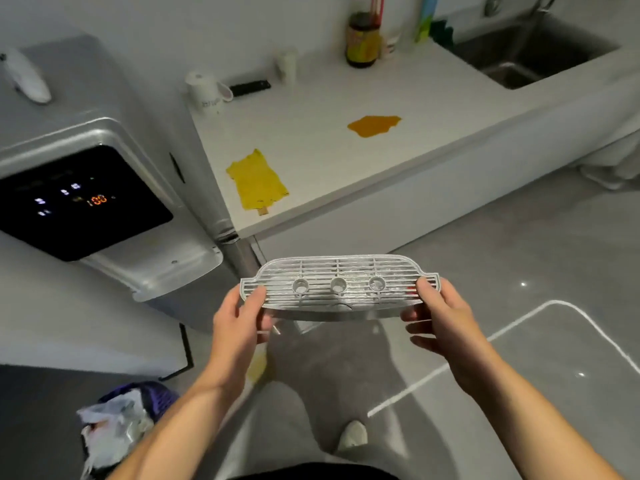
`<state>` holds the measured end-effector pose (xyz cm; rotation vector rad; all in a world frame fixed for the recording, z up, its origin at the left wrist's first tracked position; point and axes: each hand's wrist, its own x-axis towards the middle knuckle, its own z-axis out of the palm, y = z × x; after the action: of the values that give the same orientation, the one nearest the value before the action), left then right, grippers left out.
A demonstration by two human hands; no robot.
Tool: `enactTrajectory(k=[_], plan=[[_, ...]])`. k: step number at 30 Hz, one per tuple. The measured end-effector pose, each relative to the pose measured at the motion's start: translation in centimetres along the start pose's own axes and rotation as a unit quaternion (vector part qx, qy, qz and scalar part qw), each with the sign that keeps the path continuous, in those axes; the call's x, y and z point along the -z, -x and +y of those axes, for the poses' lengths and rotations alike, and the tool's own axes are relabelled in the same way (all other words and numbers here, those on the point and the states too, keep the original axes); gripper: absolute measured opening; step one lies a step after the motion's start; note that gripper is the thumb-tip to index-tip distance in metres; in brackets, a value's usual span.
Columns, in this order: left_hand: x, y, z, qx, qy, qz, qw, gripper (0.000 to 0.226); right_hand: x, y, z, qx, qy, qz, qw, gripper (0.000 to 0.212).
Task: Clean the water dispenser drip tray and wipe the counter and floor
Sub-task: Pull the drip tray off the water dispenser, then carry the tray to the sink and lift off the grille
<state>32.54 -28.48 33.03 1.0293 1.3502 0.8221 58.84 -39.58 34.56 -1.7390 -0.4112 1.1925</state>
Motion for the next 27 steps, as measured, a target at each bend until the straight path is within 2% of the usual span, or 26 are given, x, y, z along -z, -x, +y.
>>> enactTrajectory(k=[6, 10, 17, 21, 27], plan=[[-11.2, -4.0, 2.5, -0.002, -0.019, -0.058, 0.998, 0.021, 9.1, -4.1, -1.7, -0.013, -0.015, 0.060, 0.998, 0.028], [-19.5, -8.7, 3.7, -0.022, -0.032, -0.113, 0.993, 0.010, 14.0, -8.7, -3.1, -0.020, -0.035, 0.111, 0.993, 0.032], [-34.1, -16.8, 7.7, -0.050, -0.059, -0.187, 0.979, 0.014, 22.7, -17.7, -8.8, -0.035, -0.078, 0.169, 0.982, 0.032], [-42.5, -20.6, 10.5, -0.024, -0.057, -0.178, 0.982, 0.019, 28.2, -22.8, -12.9, -0.023, -0.097, 0.175, 0.979, 0.032], [-54.8, -25.6, 12.8, -0.040, -0.057, -0.189, 0.979, 0.026, 37.7, -32.3, -17.5, -0.008, -0.083, 0.198, 0.977, 0.027]])
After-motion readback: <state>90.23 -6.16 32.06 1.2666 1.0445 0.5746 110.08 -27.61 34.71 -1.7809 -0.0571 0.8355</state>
